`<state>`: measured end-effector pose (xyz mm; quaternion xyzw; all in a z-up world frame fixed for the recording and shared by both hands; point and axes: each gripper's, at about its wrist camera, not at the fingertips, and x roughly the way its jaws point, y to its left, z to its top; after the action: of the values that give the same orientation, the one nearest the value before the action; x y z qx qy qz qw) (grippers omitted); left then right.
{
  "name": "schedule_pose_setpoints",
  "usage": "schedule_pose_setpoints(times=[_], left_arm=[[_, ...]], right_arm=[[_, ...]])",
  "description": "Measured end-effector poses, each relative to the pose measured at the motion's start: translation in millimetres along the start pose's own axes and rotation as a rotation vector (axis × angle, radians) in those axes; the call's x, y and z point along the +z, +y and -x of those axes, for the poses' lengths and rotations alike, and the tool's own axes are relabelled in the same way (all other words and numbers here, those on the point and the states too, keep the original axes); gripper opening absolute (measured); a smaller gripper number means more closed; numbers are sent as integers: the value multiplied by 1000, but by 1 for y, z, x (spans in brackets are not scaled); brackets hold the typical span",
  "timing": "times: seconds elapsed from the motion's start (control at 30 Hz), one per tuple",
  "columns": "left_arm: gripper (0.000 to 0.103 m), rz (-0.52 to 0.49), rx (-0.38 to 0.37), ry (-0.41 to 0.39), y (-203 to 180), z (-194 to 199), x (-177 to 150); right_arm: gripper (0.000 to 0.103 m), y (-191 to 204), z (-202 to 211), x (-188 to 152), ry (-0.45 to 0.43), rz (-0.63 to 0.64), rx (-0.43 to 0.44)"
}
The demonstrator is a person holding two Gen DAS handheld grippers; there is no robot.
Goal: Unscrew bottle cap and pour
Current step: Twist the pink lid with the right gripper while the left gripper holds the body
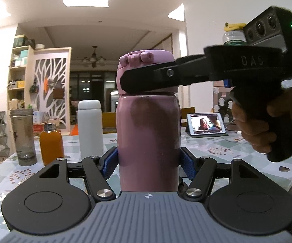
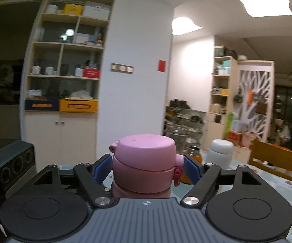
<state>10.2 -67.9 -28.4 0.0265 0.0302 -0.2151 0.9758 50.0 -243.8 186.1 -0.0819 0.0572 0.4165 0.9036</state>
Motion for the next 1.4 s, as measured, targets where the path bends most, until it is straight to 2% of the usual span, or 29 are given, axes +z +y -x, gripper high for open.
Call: schedule_pose_setpoints(times=[0.2,0.37,0.5,0.63,0.87,1.4], left_arm=[[67,10,32,6,-3,0,2],[67,9,60,12,-5,1,4],[67,9,78,13,-9,4,3],[67,10,95,13,-11,4,4],[67,8,121,10,-14,5,5],[67,-7,118,11,-12,6,5]], right_arm=[[86,27,-5,-2,3,21,-106],[86,41,-9,-5,-1,-21,-197],[86,49,-6,-9,-41,-80,-259],[84,50,-10,-12,-40,-103,-275],[74,57,-14,-18,-37,-121,-326],[71,54,-18,-24,-26,-125,-329]])
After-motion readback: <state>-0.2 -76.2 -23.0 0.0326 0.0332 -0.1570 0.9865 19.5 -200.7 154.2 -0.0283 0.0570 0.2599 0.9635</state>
